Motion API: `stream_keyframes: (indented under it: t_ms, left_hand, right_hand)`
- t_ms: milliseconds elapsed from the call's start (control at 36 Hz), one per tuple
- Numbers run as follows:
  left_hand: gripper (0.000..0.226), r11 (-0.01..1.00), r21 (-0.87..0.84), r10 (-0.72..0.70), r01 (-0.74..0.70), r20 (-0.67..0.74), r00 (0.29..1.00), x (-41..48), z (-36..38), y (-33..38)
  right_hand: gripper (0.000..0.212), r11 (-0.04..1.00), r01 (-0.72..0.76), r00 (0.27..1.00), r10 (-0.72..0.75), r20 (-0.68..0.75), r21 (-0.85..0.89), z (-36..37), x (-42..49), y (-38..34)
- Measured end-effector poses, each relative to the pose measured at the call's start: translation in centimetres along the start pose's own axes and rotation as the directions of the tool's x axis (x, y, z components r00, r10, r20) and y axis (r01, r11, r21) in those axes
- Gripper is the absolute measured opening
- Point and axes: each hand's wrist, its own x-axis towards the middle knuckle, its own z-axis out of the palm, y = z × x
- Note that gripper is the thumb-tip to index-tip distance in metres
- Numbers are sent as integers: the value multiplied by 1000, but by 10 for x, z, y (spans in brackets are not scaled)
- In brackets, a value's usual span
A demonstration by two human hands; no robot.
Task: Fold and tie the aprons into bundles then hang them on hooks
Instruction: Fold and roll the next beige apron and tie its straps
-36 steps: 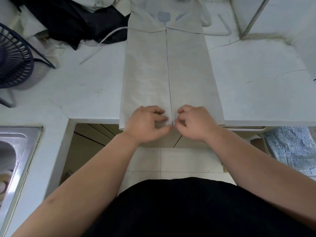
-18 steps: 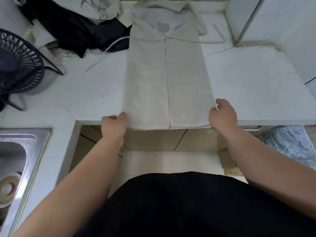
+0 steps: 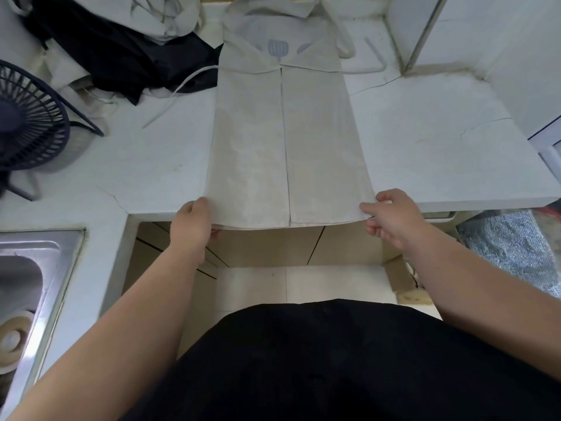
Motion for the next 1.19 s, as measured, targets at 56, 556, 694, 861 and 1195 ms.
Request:
stream_keyframes:
  t_ms: [56,556,694,861,1195]
  left_hand:
    - [21,995,77,61,-64,35,998,0,-4,0]
    - [43,969,225,17,-100,344,939,14,-21,36]
    - [8,912,304,156,-276,366,918,18,-27,32]
    - [47,758,465,411,-457,203,889,27,-22,33]
    - [38,782,483,391,-394,111,914,51,-1,40]
  right_hand:
    - [26,999,29,999,-28,24,-26,-3,-2,-2]
    - [24,791,282,928,-80,364,-542,-7,5,-37]
    - [30,548,418,901,-351,254,-725,-7,12,-39]
    - [34,480,490,821,-534,201,-727,-4,22,-39]
    - [44,653,405,905,-384,181,-640,9,43,-50]
